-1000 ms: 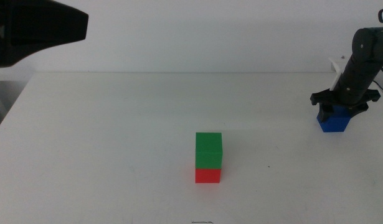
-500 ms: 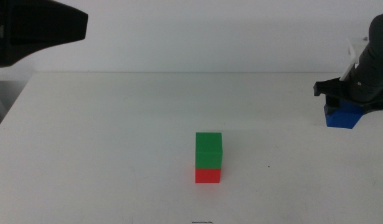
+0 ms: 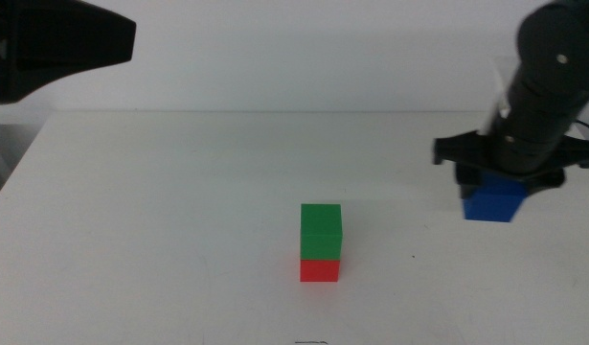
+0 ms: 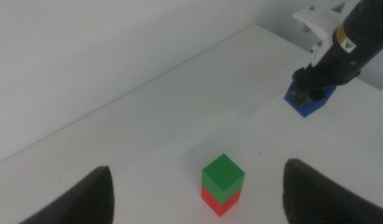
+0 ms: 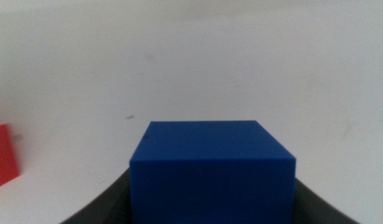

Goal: Stack red cubes first, then green, then blue cubes in a specific spot.

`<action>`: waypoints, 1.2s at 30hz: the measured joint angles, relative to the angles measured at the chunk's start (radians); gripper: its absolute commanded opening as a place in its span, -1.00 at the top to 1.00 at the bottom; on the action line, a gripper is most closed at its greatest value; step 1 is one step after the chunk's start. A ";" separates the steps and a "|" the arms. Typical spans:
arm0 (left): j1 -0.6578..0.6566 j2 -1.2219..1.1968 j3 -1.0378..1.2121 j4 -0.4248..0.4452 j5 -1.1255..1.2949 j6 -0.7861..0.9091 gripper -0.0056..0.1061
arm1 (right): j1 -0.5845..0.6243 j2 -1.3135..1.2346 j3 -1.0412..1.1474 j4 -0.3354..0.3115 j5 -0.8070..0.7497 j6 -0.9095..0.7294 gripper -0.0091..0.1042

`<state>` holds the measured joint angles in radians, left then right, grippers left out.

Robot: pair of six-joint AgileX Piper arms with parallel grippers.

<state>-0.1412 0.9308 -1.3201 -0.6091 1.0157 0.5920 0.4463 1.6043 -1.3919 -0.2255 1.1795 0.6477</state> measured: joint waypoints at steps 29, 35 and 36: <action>0.000 0.000 0.000 0.000 0.000 0.000 -0.73 | 0.303 0.276 -0.375 0.076 0.054 0.205 0.86; 0.000 0.000 0.000 0.000 0.000 0.000 -0.73 | 0.303 0.277 -0.376 0.079 0.054 0.219 0.86; 0.000 0.000 0.000 0.000 0.000 0.000 -0.73 | 0.303 0.277 -0.376 0.081 0.054 0.219 0.86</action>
<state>-0.1412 0.9308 -1.3201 -0.6087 1.0157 0.5920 0.7496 1.8808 -1.7682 -0.1445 1.2330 0.8671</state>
